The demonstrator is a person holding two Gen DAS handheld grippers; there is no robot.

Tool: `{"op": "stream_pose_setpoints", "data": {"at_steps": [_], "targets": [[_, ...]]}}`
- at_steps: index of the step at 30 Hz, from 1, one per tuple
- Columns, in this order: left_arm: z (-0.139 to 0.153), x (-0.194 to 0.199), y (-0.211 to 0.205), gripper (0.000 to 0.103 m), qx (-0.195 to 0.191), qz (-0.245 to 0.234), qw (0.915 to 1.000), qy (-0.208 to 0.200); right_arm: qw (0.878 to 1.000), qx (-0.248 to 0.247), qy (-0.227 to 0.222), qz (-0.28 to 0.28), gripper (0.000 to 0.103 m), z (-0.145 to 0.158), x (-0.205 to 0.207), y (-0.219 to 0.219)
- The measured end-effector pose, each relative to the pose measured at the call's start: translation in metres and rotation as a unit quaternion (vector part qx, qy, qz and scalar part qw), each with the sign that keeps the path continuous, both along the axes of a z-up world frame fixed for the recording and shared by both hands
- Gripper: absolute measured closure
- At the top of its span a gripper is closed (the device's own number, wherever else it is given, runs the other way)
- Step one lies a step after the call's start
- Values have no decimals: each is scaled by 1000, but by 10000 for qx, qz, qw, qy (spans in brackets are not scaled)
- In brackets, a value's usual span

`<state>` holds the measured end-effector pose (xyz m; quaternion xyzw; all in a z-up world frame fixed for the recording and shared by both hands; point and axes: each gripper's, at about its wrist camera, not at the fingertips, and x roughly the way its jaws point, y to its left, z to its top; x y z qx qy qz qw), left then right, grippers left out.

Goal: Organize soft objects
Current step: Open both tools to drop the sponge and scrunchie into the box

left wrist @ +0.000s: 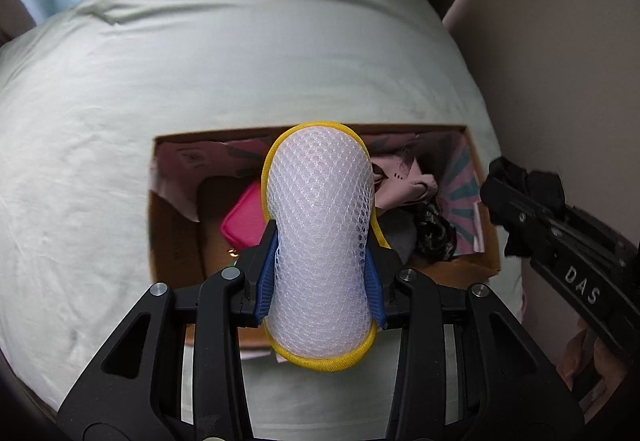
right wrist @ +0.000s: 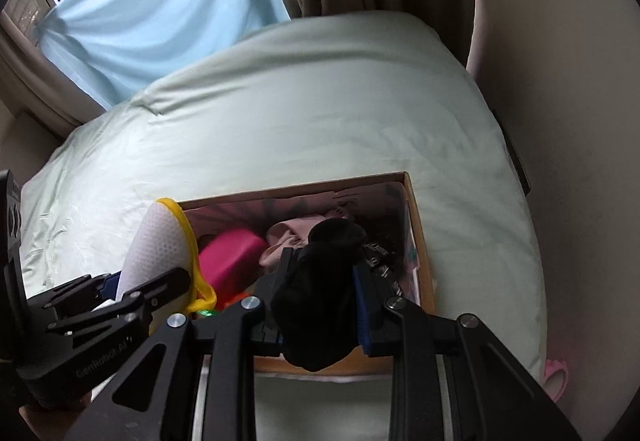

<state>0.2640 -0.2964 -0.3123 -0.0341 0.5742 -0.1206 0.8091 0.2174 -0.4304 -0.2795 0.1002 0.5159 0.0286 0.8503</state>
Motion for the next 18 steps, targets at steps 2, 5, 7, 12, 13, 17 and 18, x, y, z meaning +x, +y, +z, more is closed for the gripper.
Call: {"op": "stream_pose_setpoints", "data": {"at_steps": [2, 5, 7, 12, 13, 17, 18], "targets": [[-10, 3, -7, 69, 103, -66, 9999, 63, 10000, 5, 71, 35, 79, -8, 5, -3], [-18, 7, -15, 57, 163, -114, 9998, 99, 9998, 12, 177, 73, 79, -17, 12, -7], [-16, 6, -19, 18, 209, -153, 9997, 37, 9996, 95, 221, 128, 79, -21, 14, -9], [-8, -2, -17, 0, 538, -284, 9981, -117, 9982, 190, 542, 167, 14, -30, 21, -9], [-10, -4, -15, 0, 597, -309, 9977, -86, 9981, 184, 550, 197, 0, -30, 21, -8], [-13, -10, -3, 0, 552, -196, 9983, 8, 9985, 129, 487, 216, 0, -25, 18, -7], [-13, -11, 1, 0, 520, -152, 9985, 24, 9986, 141, 468, 219, 0, -24, 17, -6]]}}
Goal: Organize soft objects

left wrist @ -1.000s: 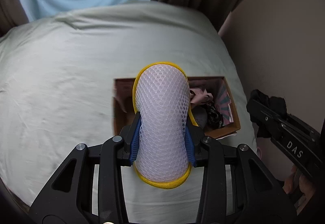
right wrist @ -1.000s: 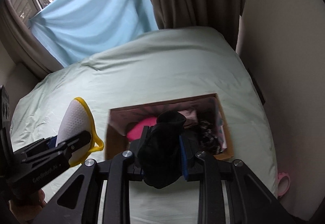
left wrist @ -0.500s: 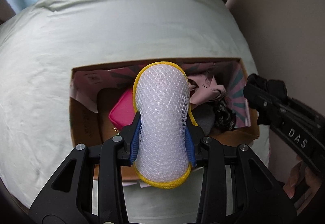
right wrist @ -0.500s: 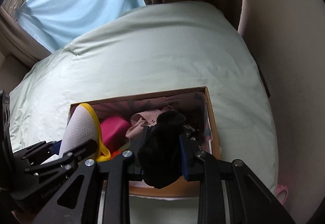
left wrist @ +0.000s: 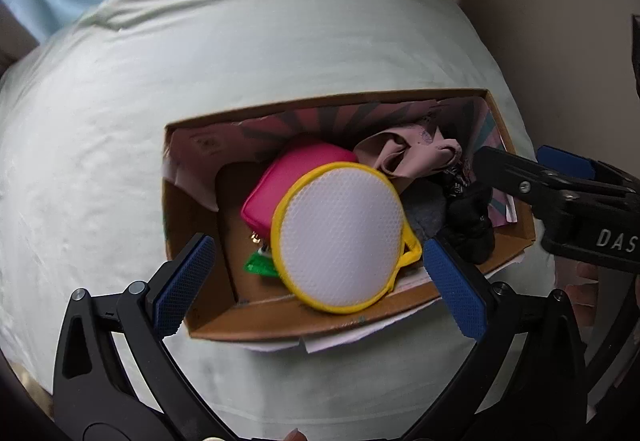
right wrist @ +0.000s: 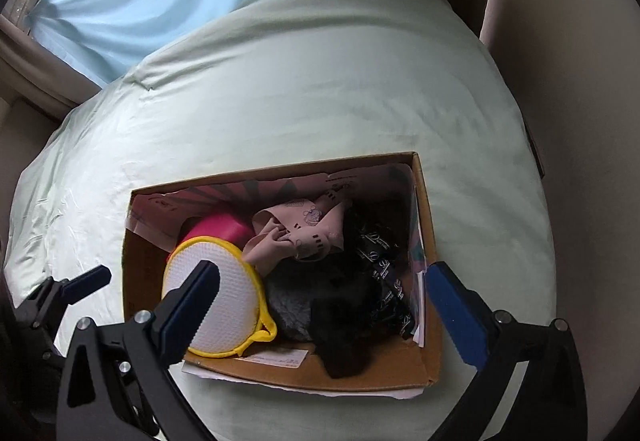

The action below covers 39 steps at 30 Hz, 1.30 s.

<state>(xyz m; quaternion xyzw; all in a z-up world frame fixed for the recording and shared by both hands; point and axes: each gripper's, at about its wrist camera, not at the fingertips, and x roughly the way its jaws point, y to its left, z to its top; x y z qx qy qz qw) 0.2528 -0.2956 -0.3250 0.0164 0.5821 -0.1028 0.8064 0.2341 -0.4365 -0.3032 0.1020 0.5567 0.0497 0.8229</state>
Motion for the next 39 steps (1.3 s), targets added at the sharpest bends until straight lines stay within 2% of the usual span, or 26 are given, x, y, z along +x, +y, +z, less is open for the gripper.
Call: {"op": "stream_pose_setpoints", "data": {"at_steps": [6, 11, 15, 21, 27, 31, 39], "targets": [[14, -8, 14, 0, -117, 172, 9997, -107, 10000, 22, -75, 48, 0, 9, -6, 5], [41, -22, 30, 0, -144, 281, 9989, -343, 9996, 78, -272, 82, 0, 29, -18, 13], [69, -35, 49, 0, -150, 419, 9977, -515, 9987, 87, -484, 91, 0, 56, -32, 23], [129, -62, 90, 0, -182, 609, 9930, -996, 9955, -116, -936, 106, 0, 115, -59, 43], [197, -101, 149, 0, -167, 777, 9825, -1682, 9887, -142, -1467, 284, 0, 180, -95, 81], [234, -125, 188, 0, -162, 892, 9757, -1992, 9829, -79, -1824, 226, 0, 223, -124, 113], [294, -177, 245, 0, -88, 895, 9606, -2631, 9745, -192, -2233, 108, 0, 270, -168, 168]]}}
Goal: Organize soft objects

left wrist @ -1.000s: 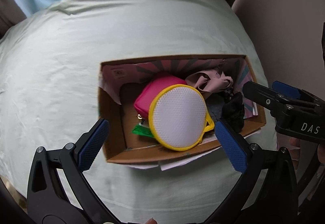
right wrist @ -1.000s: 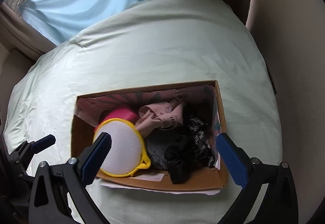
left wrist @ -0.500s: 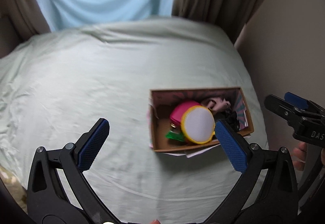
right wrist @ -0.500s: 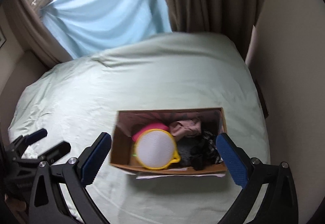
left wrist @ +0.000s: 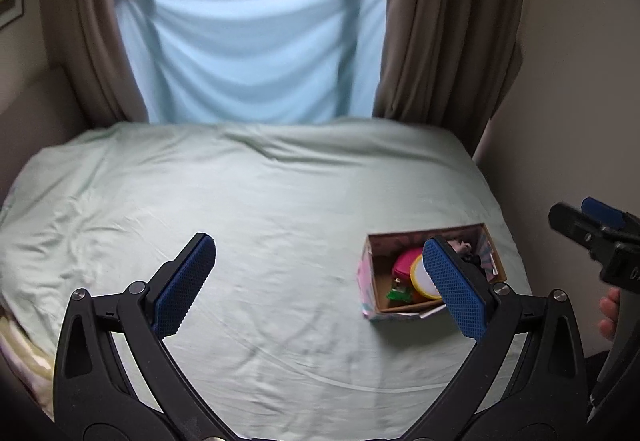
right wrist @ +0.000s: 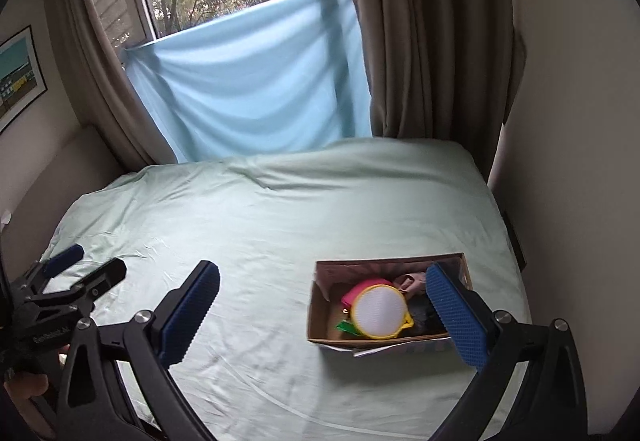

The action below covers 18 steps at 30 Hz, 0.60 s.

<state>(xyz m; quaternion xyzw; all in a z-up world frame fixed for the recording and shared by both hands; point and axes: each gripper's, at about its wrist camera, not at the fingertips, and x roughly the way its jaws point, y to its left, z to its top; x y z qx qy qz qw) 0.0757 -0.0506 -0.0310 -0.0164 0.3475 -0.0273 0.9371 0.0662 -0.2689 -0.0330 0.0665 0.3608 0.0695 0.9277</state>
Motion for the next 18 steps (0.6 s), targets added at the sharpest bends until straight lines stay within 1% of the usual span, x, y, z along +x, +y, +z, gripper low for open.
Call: {"op": "stream_pose_setpoints", "data": {"at_steps": [4, 8, 11, 18], "targets": [[17, -19, 18, 0, -34, 68, 9997, -236, 9999, -123, -73, 14, 0, 7, -14, 22], [27, -33, 26, 0, 65, 118, 9991, -408, 9997, -201, -144, -21, 0, 10, -24, 33], [29, -43, 28, 0, 113, 145, 9985, -517, 9995, -226, -202, -58, 0, 12, -31, 37], [29, -53, 28, 0, 84, 137, 9977, -652, 9987, -340, -344, -142, 0, 19, -42, 42]]}}
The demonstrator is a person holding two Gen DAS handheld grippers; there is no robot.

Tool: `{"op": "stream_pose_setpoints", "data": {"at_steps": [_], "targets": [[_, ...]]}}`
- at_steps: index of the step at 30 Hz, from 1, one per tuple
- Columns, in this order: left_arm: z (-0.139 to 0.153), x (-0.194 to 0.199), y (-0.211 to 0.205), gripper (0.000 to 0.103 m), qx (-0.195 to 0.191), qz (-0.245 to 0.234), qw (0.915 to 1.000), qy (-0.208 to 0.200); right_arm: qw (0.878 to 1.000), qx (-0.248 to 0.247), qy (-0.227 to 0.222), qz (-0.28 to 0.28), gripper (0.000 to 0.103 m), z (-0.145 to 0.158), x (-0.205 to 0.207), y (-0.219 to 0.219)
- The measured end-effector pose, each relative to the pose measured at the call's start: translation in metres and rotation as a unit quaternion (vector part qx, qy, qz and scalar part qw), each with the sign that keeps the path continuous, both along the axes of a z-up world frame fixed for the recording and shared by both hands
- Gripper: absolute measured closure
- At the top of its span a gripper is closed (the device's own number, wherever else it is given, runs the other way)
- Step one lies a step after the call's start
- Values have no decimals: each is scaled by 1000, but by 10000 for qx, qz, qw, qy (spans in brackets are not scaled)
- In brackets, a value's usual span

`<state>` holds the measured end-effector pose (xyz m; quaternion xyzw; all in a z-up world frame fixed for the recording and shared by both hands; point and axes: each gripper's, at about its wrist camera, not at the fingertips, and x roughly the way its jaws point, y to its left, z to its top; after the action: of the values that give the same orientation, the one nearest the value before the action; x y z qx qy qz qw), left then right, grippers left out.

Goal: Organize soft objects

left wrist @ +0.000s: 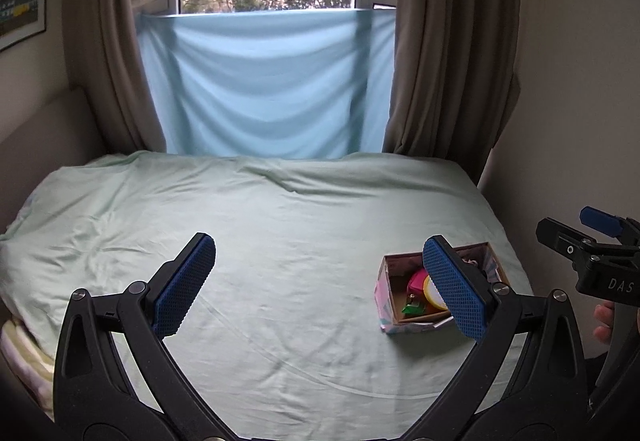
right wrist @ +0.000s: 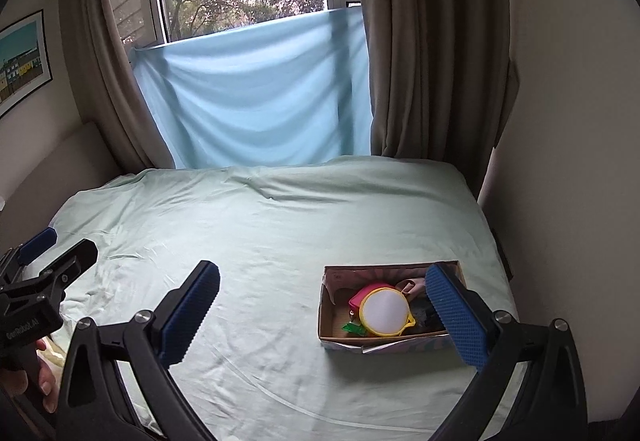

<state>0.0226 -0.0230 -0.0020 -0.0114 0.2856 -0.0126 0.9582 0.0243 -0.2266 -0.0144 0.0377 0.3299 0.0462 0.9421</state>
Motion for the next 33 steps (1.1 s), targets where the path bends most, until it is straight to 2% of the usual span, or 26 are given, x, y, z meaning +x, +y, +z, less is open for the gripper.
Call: {"op": "stream_pose_setpoints", "data": {"at_steps": [33], "targets": [[5, -3, -10, 0, 44, -56, 9997, -220, 9992, -152, -311, -204, 0, 14, -9, 5]]}}
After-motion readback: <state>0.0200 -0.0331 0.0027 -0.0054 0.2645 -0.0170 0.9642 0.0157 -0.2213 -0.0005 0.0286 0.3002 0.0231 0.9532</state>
